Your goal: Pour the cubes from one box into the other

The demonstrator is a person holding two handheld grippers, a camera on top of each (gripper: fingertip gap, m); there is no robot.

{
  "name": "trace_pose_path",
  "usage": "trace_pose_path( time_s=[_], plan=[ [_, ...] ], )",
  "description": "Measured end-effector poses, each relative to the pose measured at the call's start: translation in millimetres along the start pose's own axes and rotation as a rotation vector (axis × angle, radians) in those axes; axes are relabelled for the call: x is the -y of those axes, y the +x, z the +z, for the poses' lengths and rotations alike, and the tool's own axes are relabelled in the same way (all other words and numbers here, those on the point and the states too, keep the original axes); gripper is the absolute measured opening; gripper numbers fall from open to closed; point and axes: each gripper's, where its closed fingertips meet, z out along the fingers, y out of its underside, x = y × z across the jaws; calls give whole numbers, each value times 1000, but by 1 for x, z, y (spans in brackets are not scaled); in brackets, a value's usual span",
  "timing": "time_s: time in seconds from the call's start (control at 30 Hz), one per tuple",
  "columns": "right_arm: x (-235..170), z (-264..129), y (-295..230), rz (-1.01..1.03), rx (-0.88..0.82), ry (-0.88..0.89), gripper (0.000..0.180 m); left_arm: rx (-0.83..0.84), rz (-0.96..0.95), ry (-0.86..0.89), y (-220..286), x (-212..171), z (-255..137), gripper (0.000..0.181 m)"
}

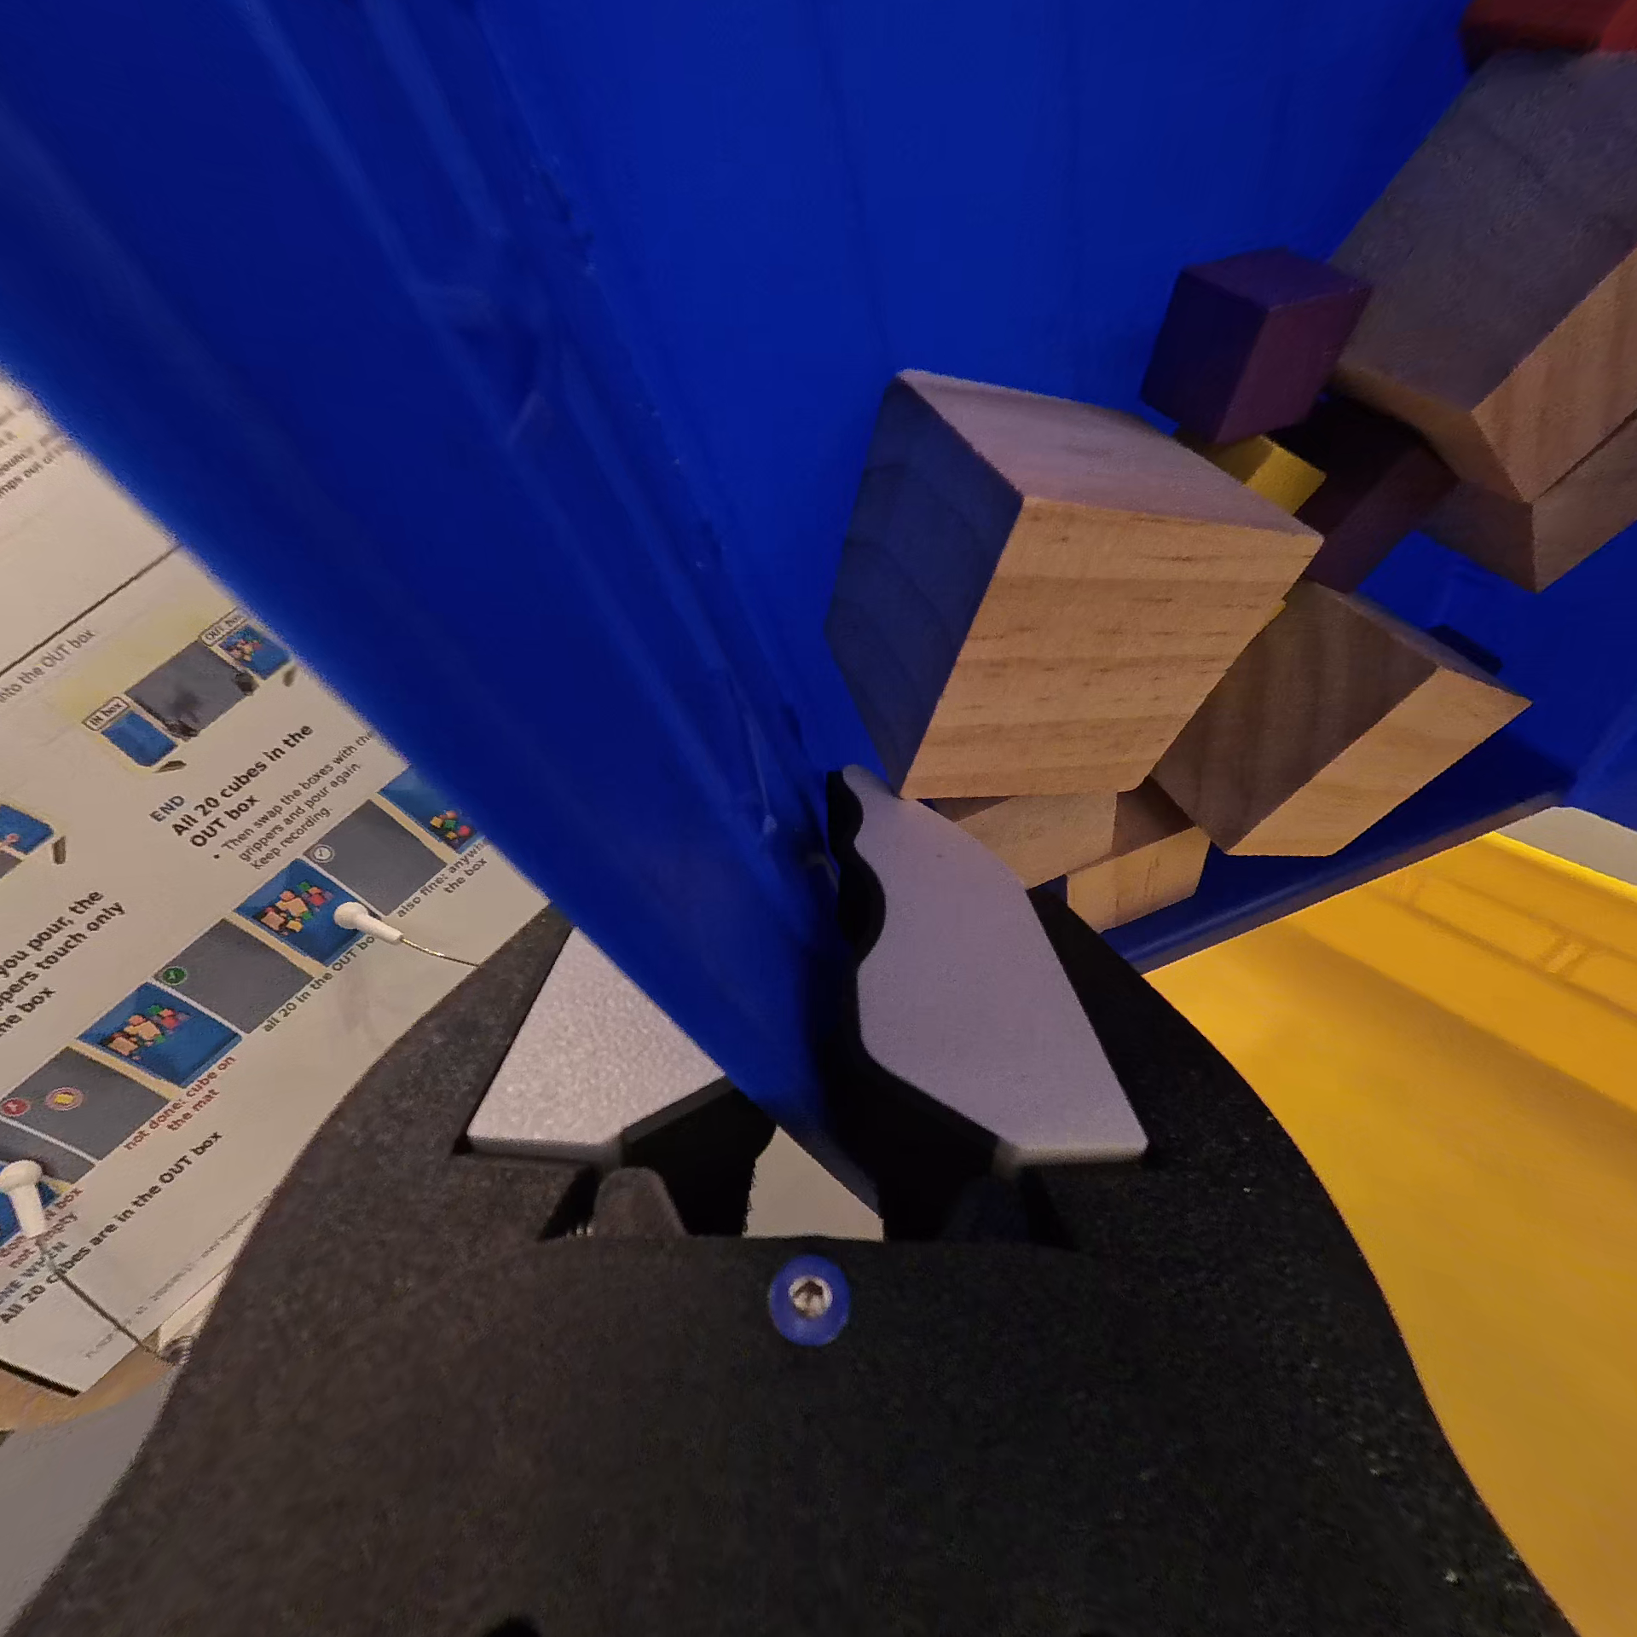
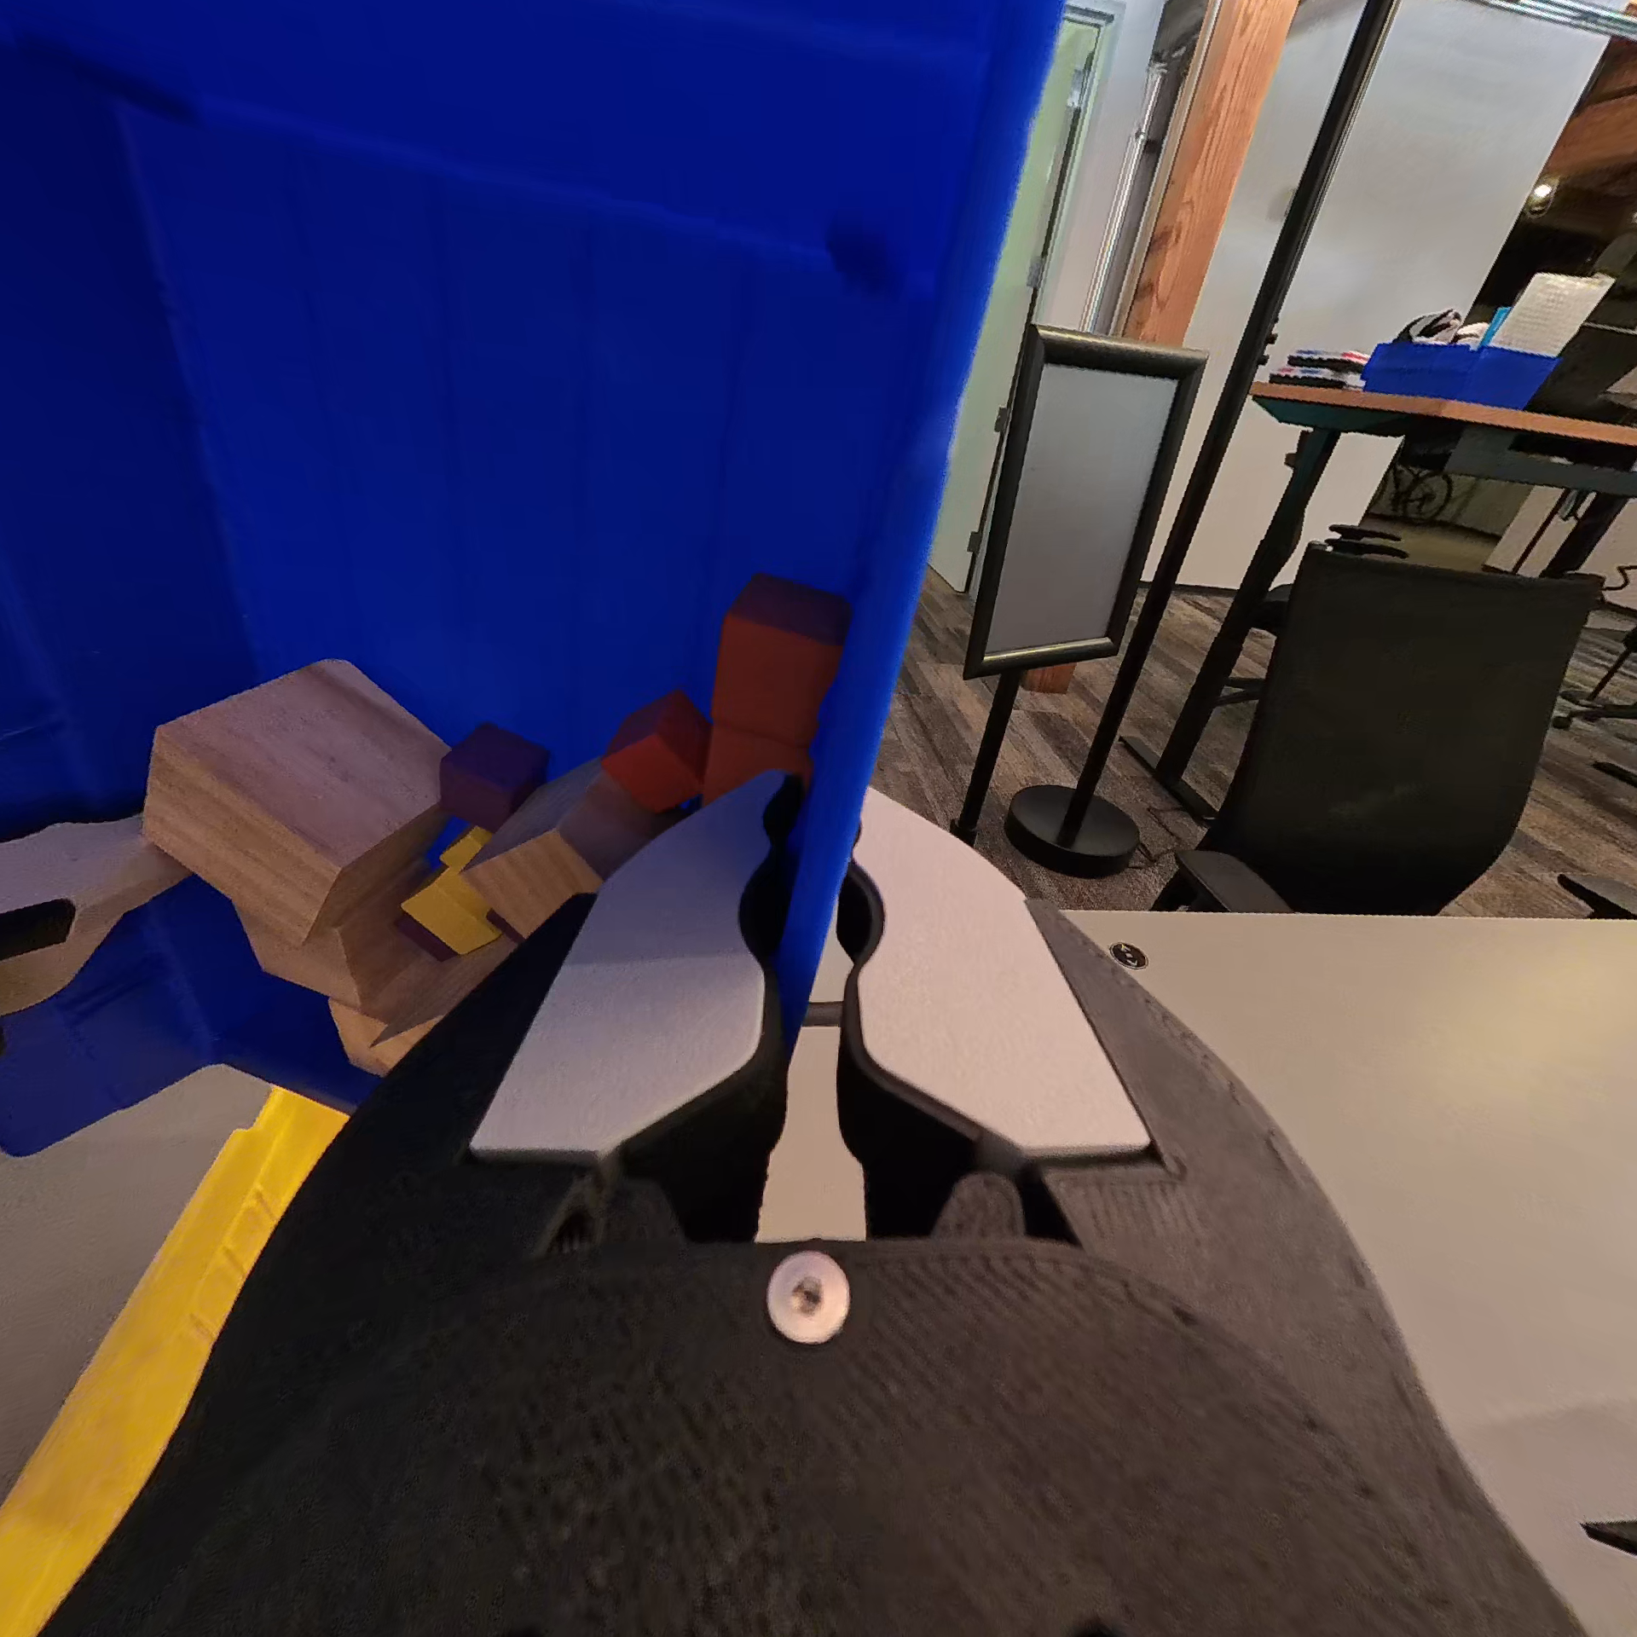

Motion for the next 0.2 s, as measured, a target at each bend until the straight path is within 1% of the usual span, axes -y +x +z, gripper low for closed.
trace_pose_path(
  time_s=[0.2],
  plan=[
    [-2,2,-2,-6,0,-13,5,3,-2,-11,-2,-2,1,6]
  ],
)
